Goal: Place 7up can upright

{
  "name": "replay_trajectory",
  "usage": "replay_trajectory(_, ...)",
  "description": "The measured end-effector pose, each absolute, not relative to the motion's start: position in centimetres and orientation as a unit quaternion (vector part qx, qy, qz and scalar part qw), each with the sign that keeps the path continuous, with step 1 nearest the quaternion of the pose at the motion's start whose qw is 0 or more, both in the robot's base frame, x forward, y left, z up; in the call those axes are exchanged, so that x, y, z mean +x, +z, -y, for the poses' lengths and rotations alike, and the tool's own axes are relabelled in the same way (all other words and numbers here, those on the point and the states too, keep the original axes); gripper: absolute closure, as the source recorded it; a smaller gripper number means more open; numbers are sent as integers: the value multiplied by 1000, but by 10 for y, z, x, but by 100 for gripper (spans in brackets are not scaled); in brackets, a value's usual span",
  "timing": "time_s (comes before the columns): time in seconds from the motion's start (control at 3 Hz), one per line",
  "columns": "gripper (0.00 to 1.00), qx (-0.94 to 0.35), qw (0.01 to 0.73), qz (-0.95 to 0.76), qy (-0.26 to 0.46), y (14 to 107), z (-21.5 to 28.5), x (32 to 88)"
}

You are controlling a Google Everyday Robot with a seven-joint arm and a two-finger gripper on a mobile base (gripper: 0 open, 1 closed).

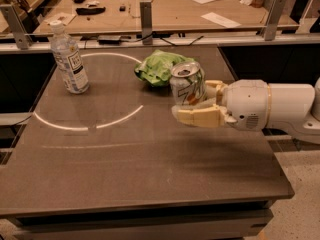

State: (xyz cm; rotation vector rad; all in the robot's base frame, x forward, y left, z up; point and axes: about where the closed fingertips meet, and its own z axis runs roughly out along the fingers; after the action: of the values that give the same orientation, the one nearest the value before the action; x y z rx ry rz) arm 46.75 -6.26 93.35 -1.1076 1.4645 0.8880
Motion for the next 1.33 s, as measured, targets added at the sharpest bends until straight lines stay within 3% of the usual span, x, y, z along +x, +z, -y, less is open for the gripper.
replay_trajectory(1.33, 100, -515, 536, -529, 409, 883, 45, 452)
